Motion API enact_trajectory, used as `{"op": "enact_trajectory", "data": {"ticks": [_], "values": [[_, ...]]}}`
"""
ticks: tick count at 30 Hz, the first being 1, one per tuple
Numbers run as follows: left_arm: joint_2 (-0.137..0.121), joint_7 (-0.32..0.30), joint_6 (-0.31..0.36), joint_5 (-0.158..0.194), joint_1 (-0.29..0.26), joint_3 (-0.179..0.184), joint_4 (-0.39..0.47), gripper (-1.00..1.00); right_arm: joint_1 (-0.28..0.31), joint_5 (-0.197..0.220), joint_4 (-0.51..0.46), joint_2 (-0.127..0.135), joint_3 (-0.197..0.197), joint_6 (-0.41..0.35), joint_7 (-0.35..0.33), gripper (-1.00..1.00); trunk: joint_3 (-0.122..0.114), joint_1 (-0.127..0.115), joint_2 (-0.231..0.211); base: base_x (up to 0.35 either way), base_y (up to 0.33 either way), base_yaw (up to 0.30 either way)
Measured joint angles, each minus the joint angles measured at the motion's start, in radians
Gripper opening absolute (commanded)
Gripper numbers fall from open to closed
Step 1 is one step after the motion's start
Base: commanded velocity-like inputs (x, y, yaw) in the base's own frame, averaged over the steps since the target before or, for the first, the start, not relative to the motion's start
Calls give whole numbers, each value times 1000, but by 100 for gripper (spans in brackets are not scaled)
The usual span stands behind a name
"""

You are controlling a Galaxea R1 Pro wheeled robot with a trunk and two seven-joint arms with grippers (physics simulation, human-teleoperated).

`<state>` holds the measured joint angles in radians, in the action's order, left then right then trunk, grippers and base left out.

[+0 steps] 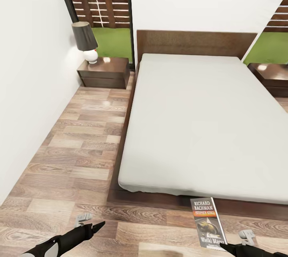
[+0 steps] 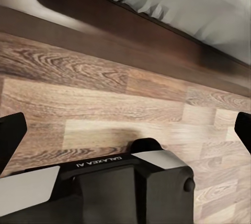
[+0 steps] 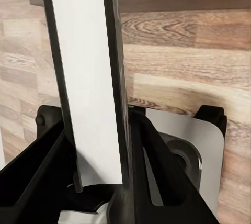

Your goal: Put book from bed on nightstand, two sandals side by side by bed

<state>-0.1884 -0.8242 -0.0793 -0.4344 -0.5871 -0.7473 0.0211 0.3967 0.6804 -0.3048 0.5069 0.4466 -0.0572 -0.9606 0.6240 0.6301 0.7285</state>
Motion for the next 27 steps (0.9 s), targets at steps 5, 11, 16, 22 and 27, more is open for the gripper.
{"op": "enact_trajectory", "data": {"ticks": [5,11,16,22,27], "values": [[0,-1,0,0,0,0,0,100,0,0,1,0,0,0,0,-100,-16,-12,-21,0,0,0],[0,-1,0,0,0,0,-1,100,0,1,1,0,0,0,0,-100,-26,-12,-21,0,0,0],[0,-1,0,0,0,0,-1,100,0,1,1,0,0,0,-1,-100,-34,-12,-21,0,0,0],[0,-1,0,0,0,0,-1,100,0,1,1,0,0,0,-1,-100,-43,-12,-21,0,0,0],[0,-1,0,0,0,0,-1,100,0,0,1,0,0,0,0,-100,-51,-12,-21,0,0,0]]}}
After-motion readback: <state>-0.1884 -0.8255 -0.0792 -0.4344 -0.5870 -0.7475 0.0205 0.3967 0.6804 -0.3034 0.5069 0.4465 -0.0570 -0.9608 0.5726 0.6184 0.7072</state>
